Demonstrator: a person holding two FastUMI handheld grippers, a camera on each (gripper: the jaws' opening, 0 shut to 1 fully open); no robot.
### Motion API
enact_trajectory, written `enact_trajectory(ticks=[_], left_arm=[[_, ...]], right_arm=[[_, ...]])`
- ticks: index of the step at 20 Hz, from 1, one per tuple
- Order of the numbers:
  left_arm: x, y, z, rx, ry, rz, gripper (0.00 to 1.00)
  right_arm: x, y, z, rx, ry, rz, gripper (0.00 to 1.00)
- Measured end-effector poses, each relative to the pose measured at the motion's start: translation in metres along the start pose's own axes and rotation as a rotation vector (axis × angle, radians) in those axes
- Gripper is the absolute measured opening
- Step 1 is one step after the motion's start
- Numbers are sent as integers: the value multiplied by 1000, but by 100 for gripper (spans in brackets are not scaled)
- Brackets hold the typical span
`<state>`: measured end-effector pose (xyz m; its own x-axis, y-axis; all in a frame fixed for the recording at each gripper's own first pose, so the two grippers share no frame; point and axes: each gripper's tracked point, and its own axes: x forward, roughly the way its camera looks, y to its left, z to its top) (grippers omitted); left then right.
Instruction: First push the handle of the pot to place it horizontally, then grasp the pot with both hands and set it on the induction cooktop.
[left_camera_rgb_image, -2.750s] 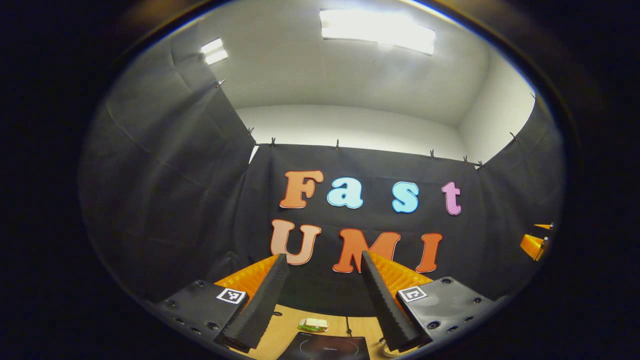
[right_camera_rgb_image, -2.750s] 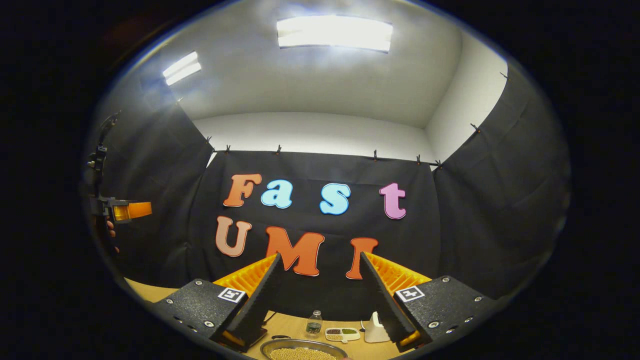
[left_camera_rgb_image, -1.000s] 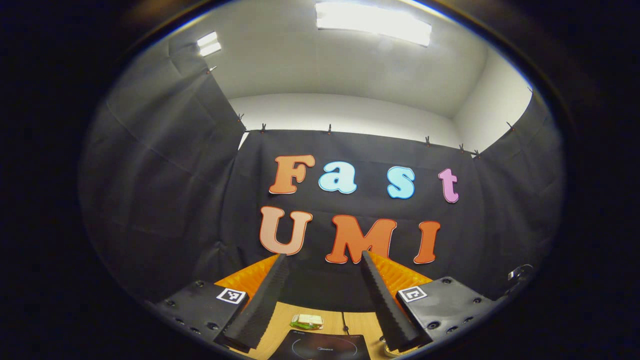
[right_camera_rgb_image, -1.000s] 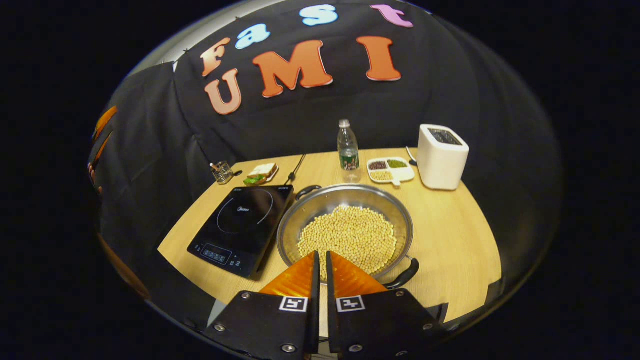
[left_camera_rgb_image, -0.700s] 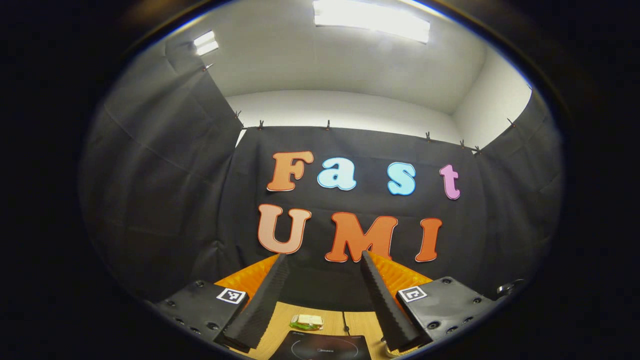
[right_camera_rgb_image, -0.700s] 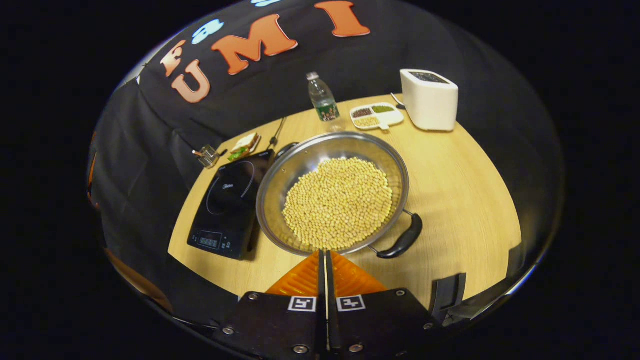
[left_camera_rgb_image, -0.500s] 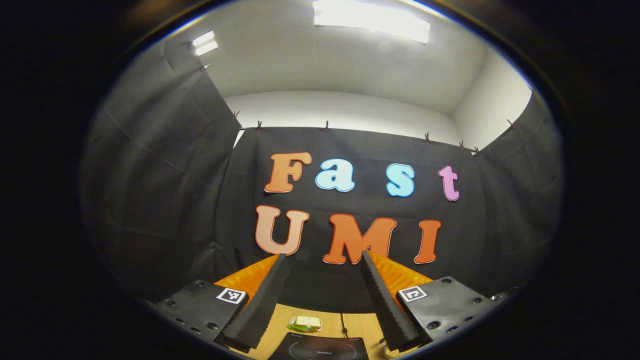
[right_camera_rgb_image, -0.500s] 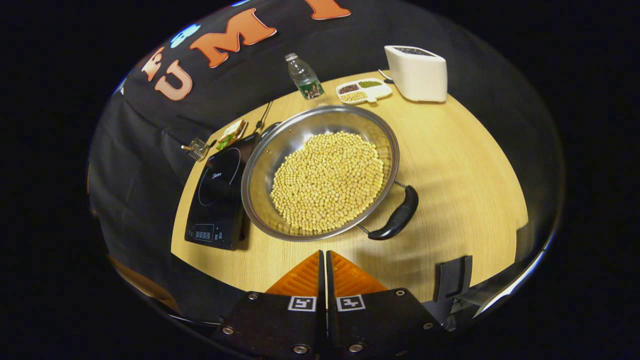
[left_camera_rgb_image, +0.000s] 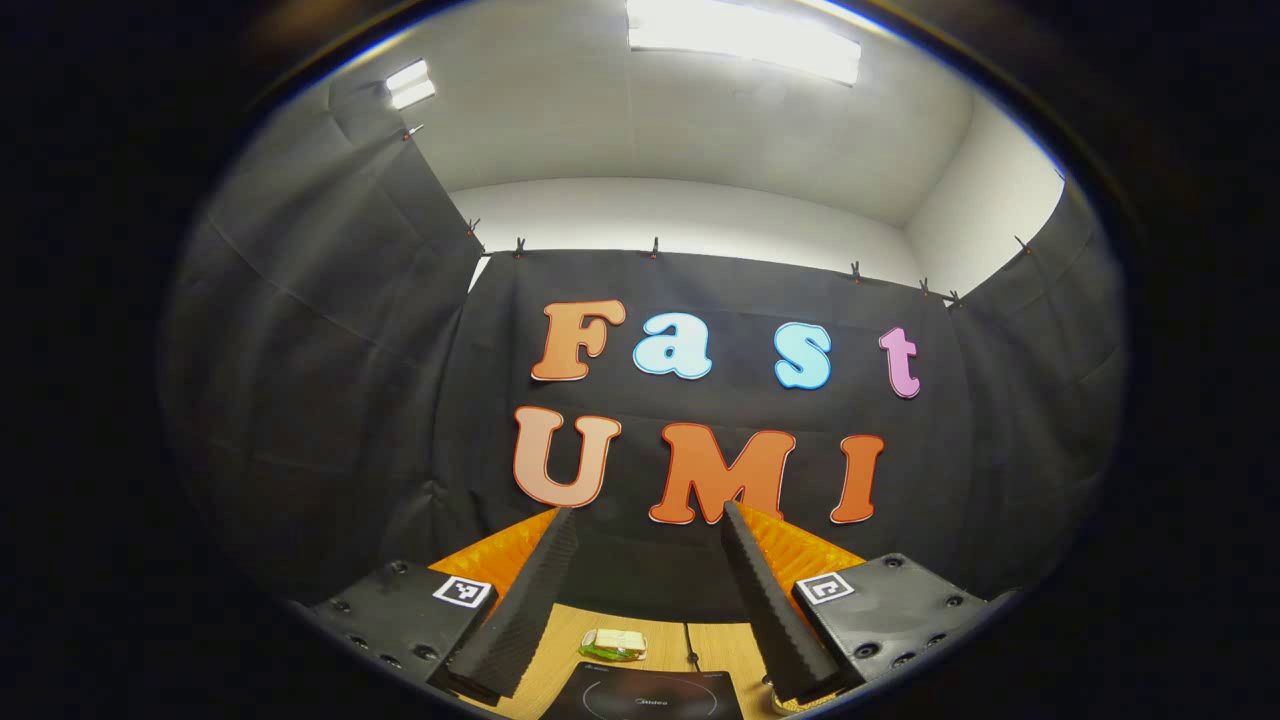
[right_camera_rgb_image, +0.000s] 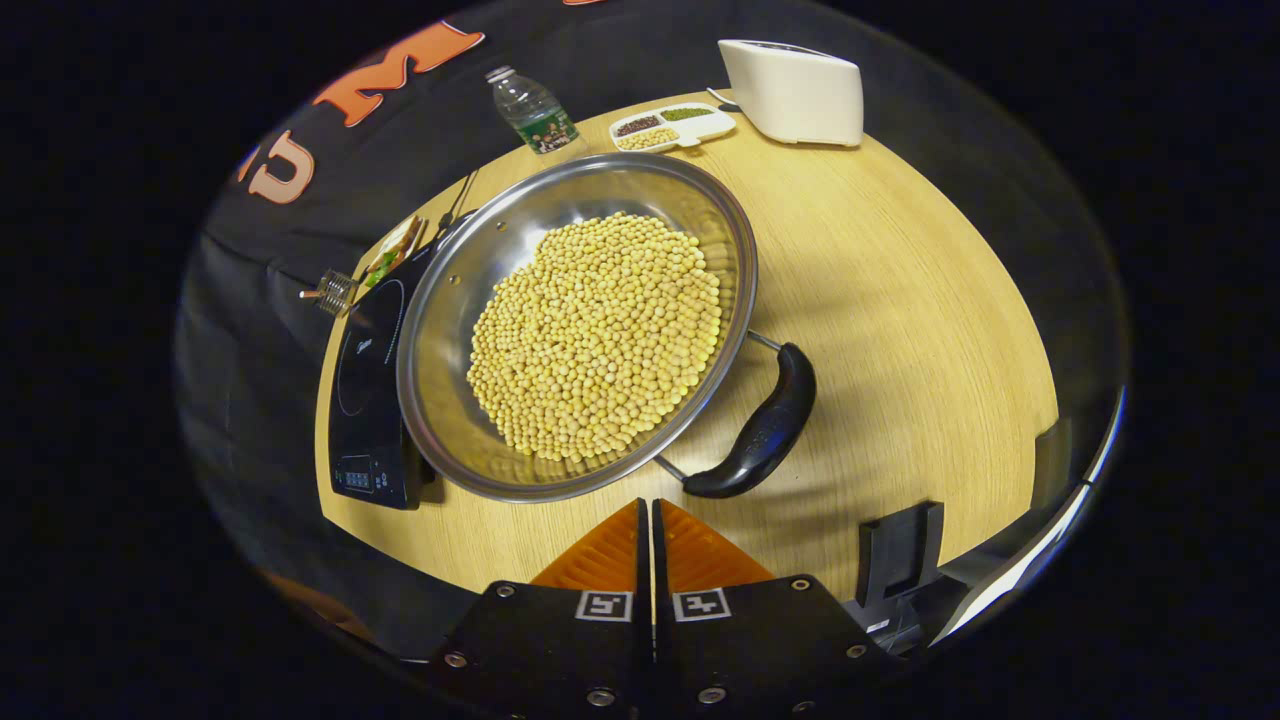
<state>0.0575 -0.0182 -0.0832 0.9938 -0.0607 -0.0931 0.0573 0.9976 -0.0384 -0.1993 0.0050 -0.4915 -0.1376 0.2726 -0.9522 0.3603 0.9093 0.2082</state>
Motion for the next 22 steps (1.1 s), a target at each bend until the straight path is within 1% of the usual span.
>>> enact_trajectory(ticks=[2,3,4,7,8,11,15,17,19,22], left_arm=[[-2,3,2,9,-4,2,97],[-3,6,3,13,-6,5,95],[-4,8,3,17,-7,9,97],[-3,13,-1,7,-4,20,95],[-2,14,-3,1,2,21,97],[0,14,-15,-7,33,15,98],[6,17,-25,-28,55,21,92],[10,19,-34,-48,75,26,95],[12,19,-42,-52,98,29,92],[12,20,-48,-42,115,34,95]], right_arm=[[0,-6,11,40,-10,0,1],[0,-7,11,68,4,10,1],[0,-8,11,87,12,20,1],[4,-12,15,92,8,-1,1],[4,-14,18,92,6,-9,1],[5,-19,27,109,-10,-30,1],[7,-26,43,155,-29,-66,1],[8,-31,50,157,-38,-89,1],[9,-33,61,191,-50,-93,1],[13,-36,75,252,-64,-77,1]])
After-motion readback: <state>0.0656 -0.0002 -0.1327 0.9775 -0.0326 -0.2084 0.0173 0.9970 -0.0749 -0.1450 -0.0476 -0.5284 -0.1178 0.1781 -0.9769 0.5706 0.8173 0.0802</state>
